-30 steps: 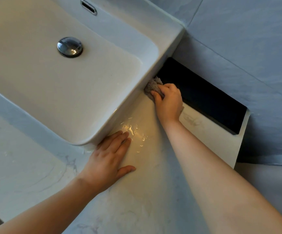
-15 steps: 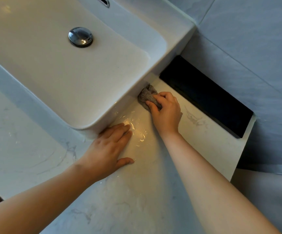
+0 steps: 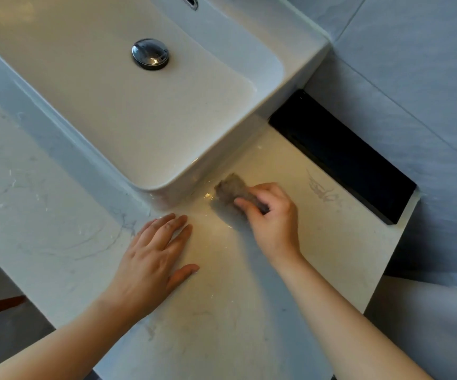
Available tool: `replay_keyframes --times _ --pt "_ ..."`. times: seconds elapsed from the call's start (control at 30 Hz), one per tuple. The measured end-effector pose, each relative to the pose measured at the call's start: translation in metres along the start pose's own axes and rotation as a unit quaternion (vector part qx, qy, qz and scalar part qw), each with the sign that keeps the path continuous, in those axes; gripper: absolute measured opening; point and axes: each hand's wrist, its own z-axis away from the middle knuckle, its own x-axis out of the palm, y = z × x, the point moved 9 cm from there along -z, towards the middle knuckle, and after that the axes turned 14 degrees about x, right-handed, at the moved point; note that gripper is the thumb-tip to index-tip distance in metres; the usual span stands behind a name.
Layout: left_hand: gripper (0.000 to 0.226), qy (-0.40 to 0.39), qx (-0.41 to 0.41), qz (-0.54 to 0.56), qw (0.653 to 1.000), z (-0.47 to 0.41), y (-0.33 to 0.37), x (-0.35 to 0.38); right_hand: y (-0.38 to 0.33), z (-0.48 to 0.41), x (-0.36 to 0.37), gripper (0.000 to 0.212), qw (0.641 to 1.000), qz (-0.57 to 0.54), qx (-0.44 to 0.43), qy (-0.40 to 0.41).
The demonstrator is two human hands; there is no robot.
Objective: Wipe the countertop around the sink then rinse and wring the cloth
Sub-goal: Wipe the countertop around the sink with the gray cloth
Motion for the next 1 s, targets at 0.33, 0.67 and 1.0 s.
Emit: replay_keyframes --times 0.33,0.67,1.0 --pt "0.067 0.004 0.006 -0.009 1.000 -0.001 0.000 0.002 0.007 -0.083 0.009 0.028 0.987 0.117 0.059 0.091" --pt "0.068 -0.010 0.009 -0.006 1.000 -0.001 -0.001 0.003 -0.005 -0.037 0.036 0.029 0.991 0.113 0.014 0.062" --pt "0.072 -0.037 0.000 -0.016 0.999 -0.002 0.000 0.002 -0.015 -0.003 0.057 0.022 0.986 0.123 -0.037 -0.107"
